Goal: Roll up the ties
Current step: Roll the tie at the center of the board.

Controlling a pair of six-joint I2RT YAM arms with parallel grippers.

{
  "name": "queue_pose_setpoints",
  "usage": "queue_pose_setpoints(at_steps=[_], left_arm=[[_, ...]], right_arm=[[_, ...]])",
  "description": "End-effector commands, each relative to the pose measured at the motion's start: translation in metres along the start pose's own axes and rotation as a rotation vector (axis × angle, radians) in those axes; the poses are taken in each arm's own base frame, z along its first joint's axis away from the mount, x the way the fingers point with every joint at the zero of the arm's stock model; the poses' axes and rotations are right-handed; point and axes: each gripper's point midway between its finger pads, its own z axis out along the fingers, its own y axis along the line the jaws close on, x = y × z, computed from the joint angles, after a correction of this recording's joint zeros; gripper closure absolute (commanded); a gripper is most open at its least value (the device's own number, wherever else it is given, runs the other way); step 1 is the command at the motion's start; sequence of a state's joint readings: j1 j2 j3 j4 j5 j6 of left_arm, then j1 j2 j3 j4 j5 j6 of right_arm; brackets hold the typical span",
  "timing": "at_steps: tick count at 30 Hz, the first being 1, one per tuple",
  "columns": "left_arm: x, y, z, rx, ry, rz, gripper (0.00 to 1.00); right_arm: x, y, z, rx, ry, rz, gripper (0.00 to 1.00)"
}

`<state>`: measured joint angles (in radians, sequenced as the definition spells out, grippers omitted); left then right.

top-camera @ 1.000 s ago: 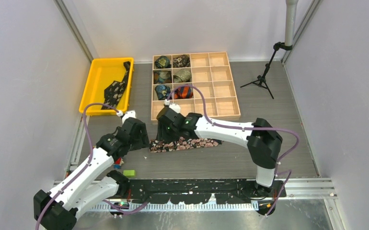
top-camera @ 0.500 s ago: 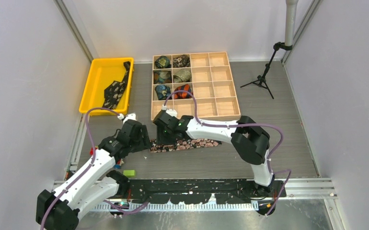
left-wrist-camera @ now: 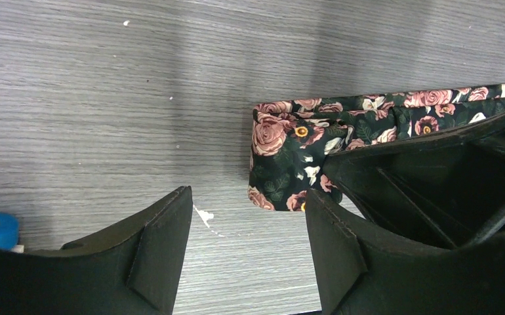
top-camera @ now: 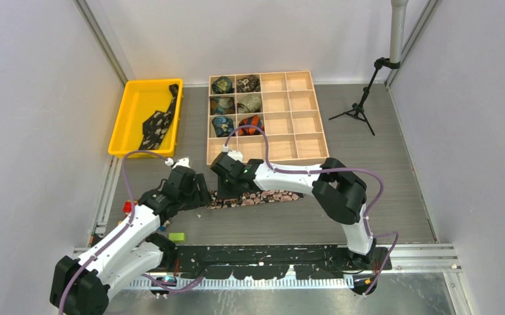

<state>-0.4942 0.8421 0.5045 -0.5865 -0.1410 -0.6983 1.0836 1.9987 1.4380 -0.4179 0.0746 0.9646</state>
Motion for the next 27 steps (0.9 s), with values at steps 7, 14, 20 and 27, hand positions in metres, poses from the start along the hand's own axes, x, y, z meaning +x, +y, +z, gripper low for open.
queue_pose_setpoints(at_steps=[7, 14, 20, 27], left_arm=[[-0.005, -0.01, 0.012, 0.089, -0.011, -0.039, 0.29], [0.0, -0.027, 0.019, 0.264, 0.029, -0.095, 0.29], [0.002, -0.029, 0.024, 0.325, 0.041, -0.144, 0.3], [0.006, -0.027, 0.033, 0.377, 0.089, -0.216, 0.34]], right_arm=[[-0.004, -0.017, 0.009, 0.009, -0.021, 0.0, 0.73], [0.001, -0.027, 0.015, 0.011, -0.01, 0.01, 0.73], [0.006, -0.035, 0.019, 0.02, -0.001, 0.018, 0.74], [0.009, -0.05, 0.021, 0.036, 0.001, 0.037, 0.74]])
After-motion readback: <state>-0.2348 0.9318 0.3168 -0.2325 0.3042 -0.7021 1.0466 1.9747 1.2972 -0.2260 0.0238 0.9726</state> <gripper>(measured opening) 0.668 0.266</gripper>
